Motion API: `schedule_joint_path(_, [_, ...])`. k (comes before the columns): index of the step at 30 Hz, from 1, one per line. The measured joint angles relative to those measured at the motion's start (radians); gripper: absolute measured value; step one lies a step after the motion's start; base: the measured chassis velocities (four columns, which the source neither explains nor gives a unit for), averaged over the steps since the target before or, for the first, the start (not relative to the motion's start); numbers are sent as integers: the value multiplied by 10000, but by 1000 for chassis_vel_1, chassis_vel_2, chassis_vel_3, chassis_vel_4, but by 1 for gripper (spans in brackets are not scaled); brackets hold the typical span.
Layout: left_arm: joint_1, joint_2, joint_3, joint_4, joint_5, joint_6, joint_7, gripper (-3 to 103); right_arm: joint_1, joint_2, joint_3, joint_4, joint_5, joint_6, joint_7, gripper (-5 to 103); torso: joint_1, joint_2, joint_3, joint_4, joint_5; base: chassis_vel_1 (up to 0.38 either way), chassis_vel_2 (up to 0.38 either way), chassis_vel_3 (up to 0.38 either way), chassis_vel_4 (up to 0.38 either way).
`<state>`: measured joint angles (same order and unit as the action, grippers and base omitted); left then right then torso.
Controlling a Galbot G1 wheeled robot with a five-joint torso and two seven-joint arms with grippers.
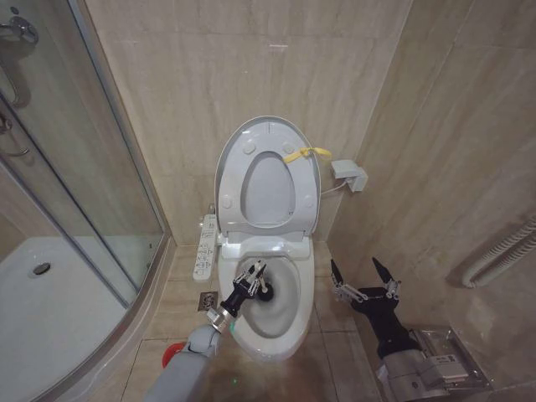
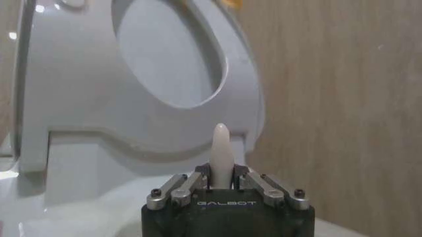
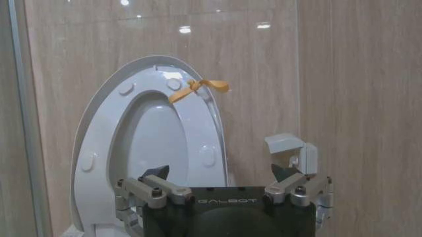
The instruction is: Open the toilet lid, clean the toilet bowl with a toilet brush, close the toilet lid, and flush.
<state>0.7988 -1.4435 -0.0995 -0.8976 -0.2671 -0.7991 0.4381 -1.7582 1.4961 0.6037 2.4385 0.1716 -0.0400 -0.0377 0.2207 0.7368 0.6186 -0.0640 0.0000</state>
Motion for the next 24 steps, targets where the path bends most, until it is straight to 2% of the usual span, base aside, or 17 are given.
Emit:
schedule_joint_path(2, [-36,-58,50,47,-115,47,-168,21,0,0,0,0,0,0,0,100,0,0,0,-1,0,0,0,0,0])
schedule_joint_path(5, [87,-180,267,-498,-1481,433,-430,21,0,0,0,0,0,0,0,100,0,0,0,2,1,0,0,0,0])
schedule_joint_path(6, [87,-180,267,-498,-1481,433,-430,21,0,0,0,0,0,0,0,100,0,0,0,2,1,0,0,0,0])
schedule_joint_path(8, [254,-184,418,-1417,-2631,791,-477,21,0,0,0,0,0,0,0,100,0,0,1,1,-1,0,0,0,0])
schedule_joint_path(9, [254,-184,418,-1417,-2631,791,-477,21,0,0,0,0,0,0,0,100,0,0,1,1,-1,0,0,0,0])
schedule_joint_path(12, [314,-177,458,-2253,-3499,990,-554,21,0,0,0,0,0,0,0,100,0,0,0,1,1,0,0,0,0])
schedule_joint_path(17, [217,-257,377,-2238,-3437,820,-495,21,0,-1,0,0,0,0,0,100,0,0,0,1,1,0,0,0,0])
schedule_joint_path(20, [86,-348,300,-1553,-3011,387,-204,21,0,0,0,0,0,0,0,100,0,0,0,0,1,0,0,0,0])
schedule_joint_path(24, [32,-418,281,-917,-2887,169,-25,21,0,0,0,0,0,0,0,100,0,0,1,3,1,0,0,0,0])
